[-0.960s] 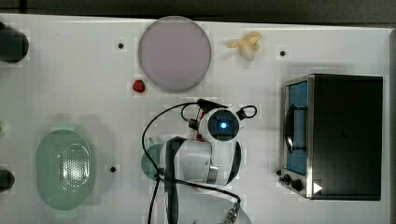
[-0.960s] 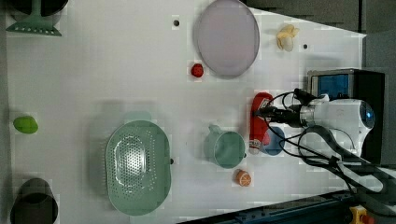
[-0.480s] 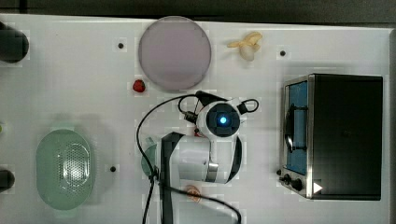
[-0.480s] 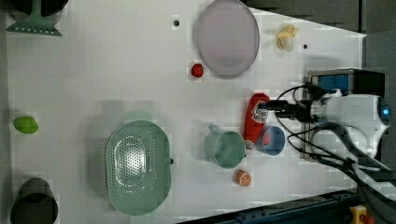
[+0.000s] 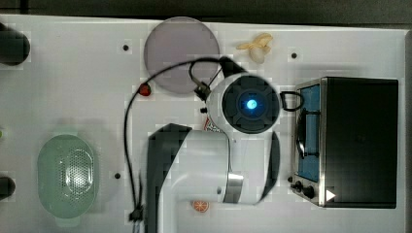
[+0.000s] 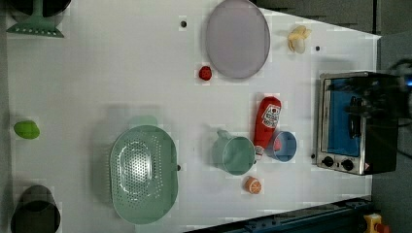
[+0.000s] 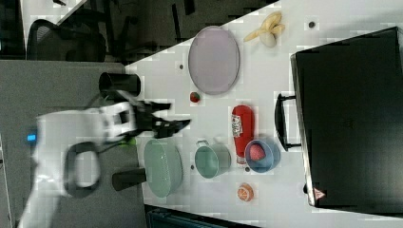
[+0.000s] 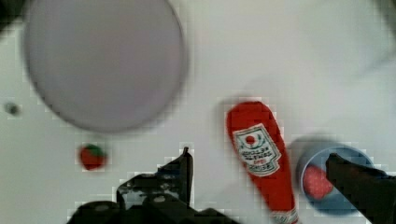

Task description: Pick ketchup from plate and place it on table.

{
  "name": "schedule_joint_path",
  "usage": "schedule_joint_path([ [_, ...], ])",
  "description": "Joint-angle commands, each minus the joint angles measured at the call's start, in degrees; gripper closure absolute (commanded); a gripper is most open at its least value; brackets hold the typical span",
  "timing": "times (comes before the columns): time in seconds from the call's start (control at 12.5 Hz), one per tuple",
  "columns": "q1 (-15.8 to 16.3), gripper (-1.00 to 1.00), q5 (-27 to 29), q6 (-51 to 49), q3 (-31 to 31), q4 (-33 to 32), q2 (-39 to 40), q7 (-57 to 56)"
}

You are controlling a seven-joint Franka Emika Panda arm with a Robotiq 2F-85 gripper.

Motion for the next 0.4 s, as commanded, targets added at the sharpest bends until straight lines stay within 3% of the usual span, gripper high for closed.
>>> schedule_joint_path([
  [0.08,0.7,-1.00,0.0,-8.9,0.3,6.8,-1.5,12.0],
  [0.4,0.5,-1.00,-0.8,-19.7,-0.1,14.5,-2.3,14.2],
])
